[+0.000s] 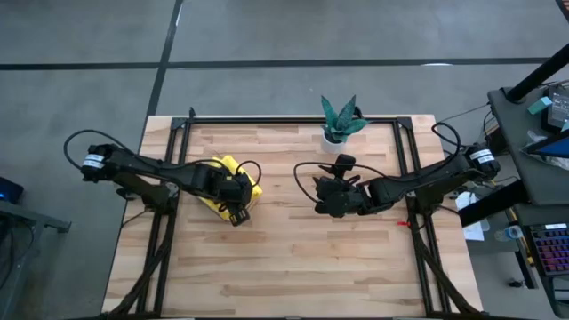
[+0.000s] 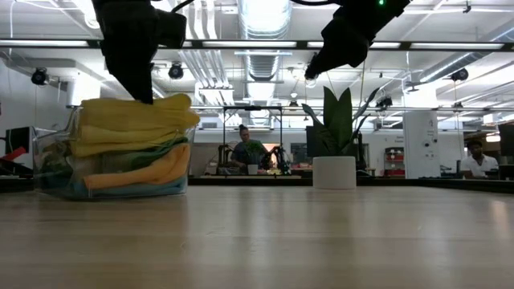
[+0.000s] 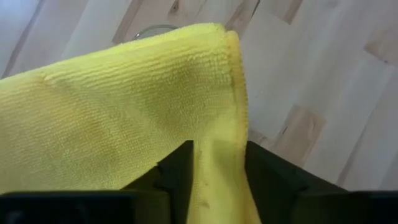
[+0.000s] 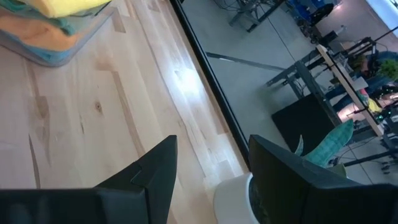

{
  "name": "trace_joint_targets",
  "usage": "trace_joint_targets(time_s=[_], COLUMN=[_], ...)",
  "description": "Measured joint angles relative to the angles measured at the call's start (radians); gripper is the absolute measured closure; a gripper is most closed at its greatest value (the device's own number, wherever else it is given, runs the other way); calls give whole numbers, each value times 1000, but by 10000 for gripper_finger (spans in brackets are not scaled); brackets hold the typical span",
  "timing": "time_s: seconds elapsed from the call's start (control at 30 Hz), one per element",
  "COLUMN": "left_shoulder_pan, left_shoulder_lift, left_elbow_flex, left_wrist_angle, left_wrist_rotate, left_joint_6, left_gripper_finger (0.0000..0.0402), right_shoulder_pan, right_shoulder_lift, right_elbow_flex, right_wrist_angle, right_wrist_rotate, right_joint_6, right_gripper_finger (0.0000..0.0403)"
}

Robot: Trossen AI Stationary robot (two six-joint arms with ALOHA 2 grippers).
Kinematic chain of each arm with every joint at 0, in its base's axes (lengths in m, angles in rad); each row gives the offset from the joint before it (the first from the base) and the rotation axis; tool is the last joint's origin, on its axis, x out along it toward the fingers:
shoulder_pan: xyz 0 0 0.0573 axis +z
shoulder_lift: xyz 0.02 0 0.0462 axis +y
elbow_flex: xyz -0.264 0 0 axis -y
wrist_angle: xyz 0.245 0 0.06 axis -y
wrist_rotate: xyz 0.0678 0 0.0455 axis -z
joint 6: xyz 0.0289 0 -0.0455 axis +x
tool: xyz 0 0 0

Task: Fold microfiber towels
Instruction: Put the yellow microfiber cloth into the transparent bin

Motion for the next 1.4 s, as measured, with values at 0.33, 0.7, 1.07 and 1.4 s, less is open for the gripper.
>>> trace_joint_targets(time_s=[0.33, 0.7, 1.07, 1.4], left_shoulder_pan=[0, 0, 7, 104], left_shoulder_lift=[-14, -27, -179, -243], left_elbow_flex=[1, 3, 0, -177], left_wrist_angle=[-2, -23, -45, -55], left_wrist_rotate=[-1, 0, -27, -178], left_joint_6=[0, 108, 191, 235], left_gripper_finger=[202, 199, 199, 289], right_shoulder_pan=[0, 0, -1, -1], right_shoulder_lift=[0, 0, 0, 0], right_elbow_flex=[-2, -2, -2, -2], right_wrist_angle=[-7, -14, -14, -13], right_wrist_rotate=[-23, -23, -23, -23], right_joint_6=[0, 0, 1, 1], right_gripper_finger=[213, 213, 213, 213])
